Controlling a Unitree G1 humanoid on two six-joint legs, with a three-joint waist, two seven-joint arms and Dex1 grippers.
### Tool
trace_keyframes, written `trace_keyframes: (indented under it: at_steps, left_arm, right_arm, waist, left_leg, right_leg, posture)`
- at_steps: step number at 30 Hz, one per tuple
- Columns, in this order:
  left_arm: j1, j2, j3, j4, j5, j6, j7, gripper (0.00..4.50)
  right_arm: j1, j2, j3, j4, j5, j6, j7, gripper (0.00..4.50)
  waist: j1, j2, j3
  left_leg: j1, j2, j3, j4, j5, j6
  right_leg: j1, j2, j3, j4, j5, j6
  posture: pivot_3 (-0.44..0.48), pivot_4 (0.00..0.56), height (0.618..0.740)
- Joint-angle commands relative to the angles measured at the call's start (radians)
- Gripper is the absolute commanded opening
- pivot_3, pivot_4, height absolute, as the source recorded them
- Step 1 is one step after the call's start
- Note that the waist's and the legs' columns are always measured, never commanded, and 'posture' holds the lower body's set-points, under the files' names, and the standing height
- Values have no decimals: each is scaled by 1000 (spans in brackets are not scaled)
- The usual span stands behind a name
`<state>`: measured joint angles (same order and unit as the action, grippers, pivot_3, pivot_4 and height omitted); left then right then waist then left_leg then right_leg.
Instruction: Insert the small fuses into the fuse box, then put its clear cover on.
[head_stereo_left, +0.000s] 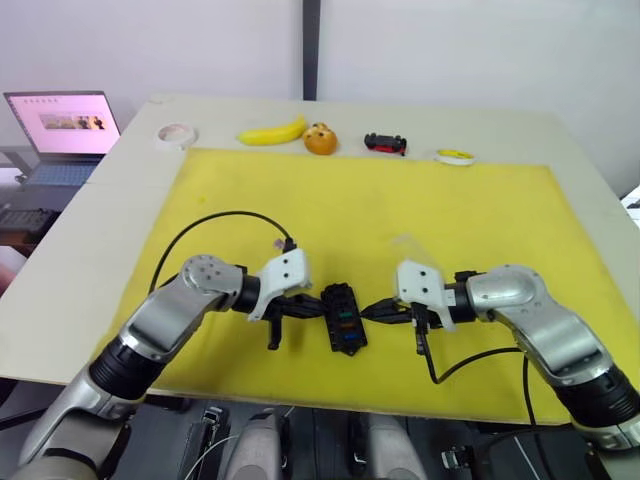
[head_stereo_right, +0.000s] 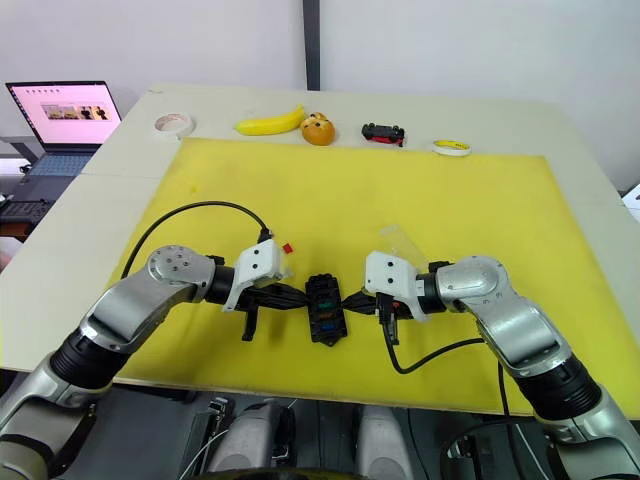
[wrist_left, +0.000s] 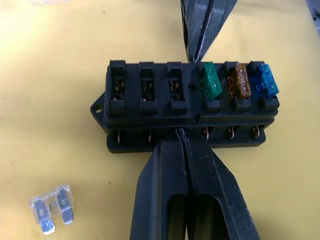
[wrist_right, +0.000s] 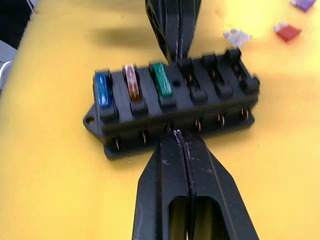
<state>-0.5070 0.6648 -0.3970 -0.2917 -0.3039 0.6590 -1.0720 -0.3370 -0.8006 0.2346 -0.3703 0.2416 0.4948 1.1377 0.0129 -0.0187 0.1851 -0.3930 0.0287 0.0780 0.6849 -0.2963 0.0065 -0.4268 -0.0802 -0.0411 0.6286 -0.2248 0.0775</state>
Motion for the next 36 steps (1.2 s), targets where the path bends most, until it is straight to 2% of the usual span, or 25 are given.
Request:
trace_keyframes:
  at_steps: [1,4,10,24,33,36]
  left_arm:
    - [10,20,-1,-45,-11,29,-21,43]
    - [7,20,-17,-30,13,19,-21,43]
    - [-37,-53,-51,62,82,-42,13,43]
    - [-72,-109,-31,143,139,-101,38,43]
    - [-26,-33,11,69,116,-54,18,43]
    - [38,35,102,-23,50,15,8,43]
  right_arm:
    - [4,-3,-20,-30,6,-10,-15,0]
    - [17,-4,-10,-30,1,-18,-19,0]
    - [34,2,-11,-57,18,-2,-29,0]
    - [62,-20,-27,-91,28,26,-36,0]
    - [68,-50,-42,-64,1,-5,-47,0]
    - [70,-84,-81,-39,2,-23,-39,0]
  waist:
    - [-1,0,0]
    - [-1,0,0]
    - [2,0,0]
    - [1,0,0]
    - [-2,0,0]
    - [-6,0,0]
  left_leg:
    - [0,0,0,0,0,0]
    - [0,0,0,0,0,0]
    - [0,0,0,0,0,0]
    - [0,0,0,0,0,0]
    - [0,0,0,0,0,0]
    - [0,1,0,0,0,0]
  right_leg:
    - [0,0,0,0,0,0]
    - [0,1,0,0,0,0]
    - [0,0,0,0,0,0]
    - [0,0,0,0,0,0]
    - [0,0,0,0,0,0]
    - [-1,1,0,1,0,0]
  posture:
    - [0,150,737]
    - [0,150,737]
    - [0,150,737]
    - [0,150,737]
    - [0,150,737]
    - [0,150,737]
